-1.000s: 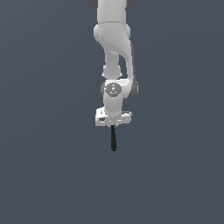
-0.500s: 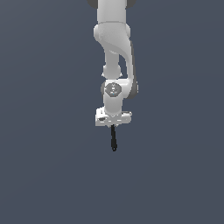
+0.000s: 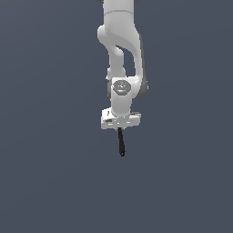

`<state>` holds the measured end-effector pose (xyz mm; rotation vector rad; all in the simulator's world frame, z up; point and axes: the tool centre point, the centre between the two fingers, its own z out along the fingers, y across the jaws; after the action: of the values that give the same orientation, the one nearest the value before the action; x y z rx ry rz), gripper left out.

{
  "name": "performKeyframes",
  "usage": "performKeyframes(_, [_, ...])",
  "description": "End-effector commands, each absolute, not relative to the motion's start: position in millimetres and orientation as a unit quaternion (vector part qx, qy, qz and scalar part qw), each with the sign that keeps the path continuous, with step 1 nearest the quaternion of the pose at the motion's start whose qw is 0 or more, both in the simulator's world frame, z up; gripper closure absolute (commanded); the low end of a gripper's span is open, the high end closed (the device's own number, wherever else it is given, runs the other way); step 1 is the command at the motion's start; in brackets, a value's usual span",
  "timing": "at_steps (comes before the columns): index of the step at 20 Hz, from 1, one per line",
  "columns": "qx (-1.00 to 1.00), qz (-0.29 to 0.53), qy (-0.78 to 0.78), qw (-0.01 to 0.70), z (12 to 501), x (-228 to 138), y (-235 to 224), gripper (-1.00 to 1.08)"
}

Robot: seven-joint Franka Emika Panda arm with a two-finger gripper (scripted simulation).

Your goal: Pick up the object and move it to a goal position.

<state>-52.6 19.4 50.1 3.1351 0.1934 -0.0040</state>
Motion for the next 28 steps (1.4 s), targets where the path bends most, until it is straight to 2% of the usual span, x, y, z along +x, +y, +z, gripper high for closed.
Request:
performKeyframes(1, [0.998, 0.0, 0.062, 0.0, 67.7, -48.5, 26.5, 1.08])
performKeyframes(21, [0.998, 0.0, 0.062, 0.0, 263.1, -4.6, 109.0, 1.08])
performKeyframes(28, [0.998, 0.0, 0.063, 0.0, 312.8, 9.1, 130.2, 1.08])
